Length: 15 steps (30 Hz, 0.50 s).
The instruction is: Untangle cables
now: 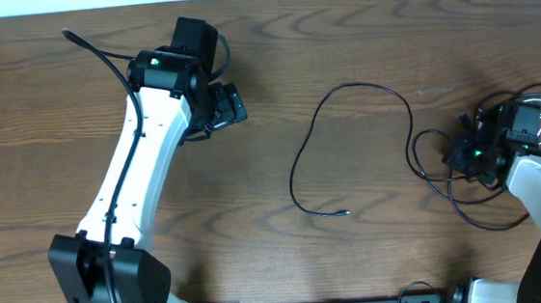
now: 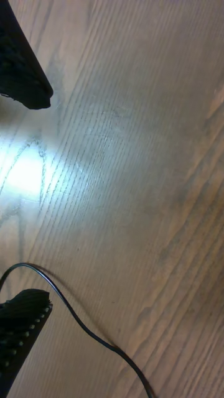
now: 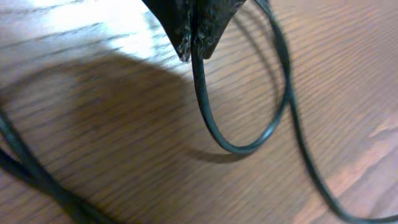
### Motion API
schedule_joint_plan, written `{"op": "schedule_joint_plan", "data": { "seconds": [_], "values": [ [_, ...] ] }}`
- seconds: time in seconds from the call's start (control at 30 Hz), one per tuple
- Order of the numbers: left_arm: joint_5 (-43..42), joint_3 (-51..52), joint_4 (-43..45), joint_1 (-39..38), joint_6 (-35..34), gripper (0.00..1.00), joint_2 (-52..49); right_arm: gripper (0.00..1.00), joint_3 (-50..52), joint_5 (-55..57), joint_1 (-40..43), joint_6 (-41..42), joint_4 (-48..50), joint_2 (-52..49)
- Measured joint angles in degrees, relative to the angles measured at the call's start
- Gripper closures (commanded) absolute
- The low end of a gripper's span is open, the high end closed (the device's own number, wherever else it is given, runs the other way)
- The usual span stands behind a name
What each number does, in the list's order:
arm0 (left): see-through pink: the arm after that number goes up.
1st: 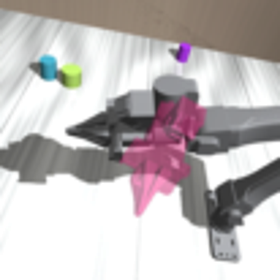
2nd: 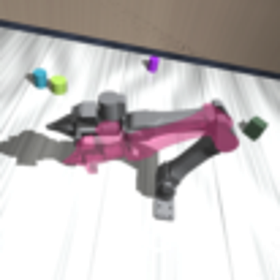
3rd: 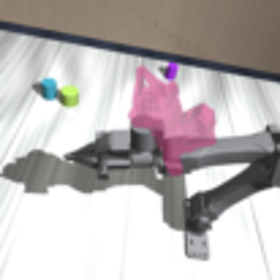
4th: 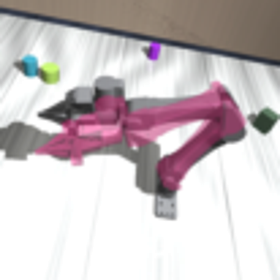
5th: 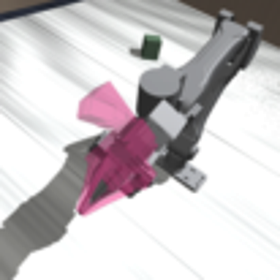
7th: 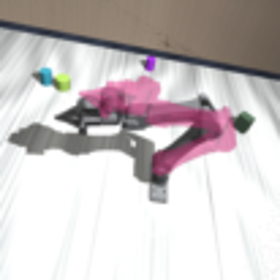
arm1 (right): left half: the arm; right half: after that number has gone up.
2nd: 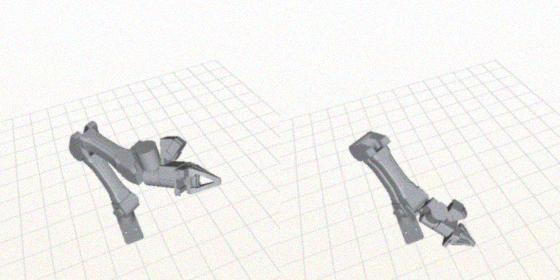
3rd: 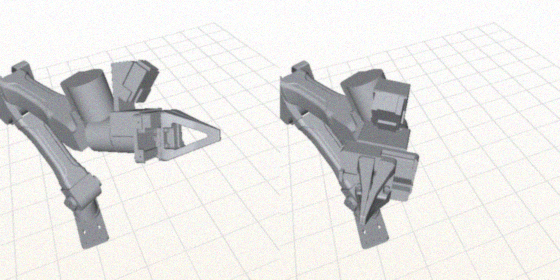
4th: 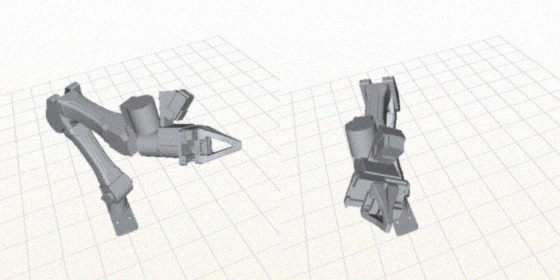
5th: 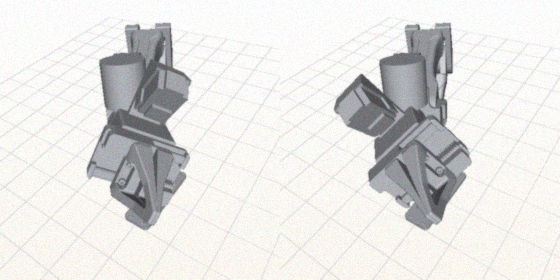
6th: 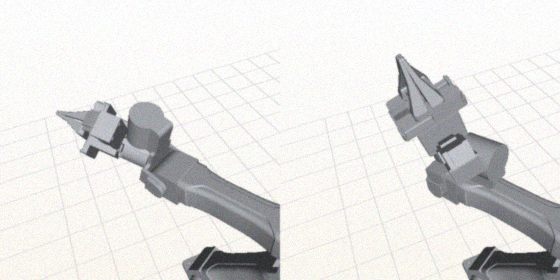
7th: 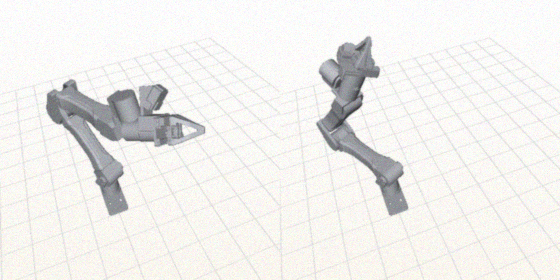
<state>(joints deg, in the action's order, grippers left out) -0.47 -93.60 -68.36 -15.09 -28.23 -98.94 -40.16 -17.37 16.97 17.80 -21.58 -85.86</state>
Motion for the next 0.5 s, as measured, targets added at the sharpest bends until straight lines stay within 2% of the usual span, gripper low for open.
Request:
{"op": "schedule_joint_plan", "data": {
  "seconds": [0.13,0.3,0.5],
  "values": [
    [0.0,0.0,0.0,0.0,0.0,0.02,0.0,0.99,-3.43,-6.97,-0.04,-0.46,-1.22,3.41],
    [0.0,0.0,0.0,0.0,0.0,0.02,0.0,0.99,-7.13,-21.2,-1.53,-1.57,3.87,10.38],
    [0.0,0.0,0.0,0.0,0.0,0.02,0.0,0.99,-7.52,-28.79,-6.56,-4.42,1.73,13.92]
  ]
}}
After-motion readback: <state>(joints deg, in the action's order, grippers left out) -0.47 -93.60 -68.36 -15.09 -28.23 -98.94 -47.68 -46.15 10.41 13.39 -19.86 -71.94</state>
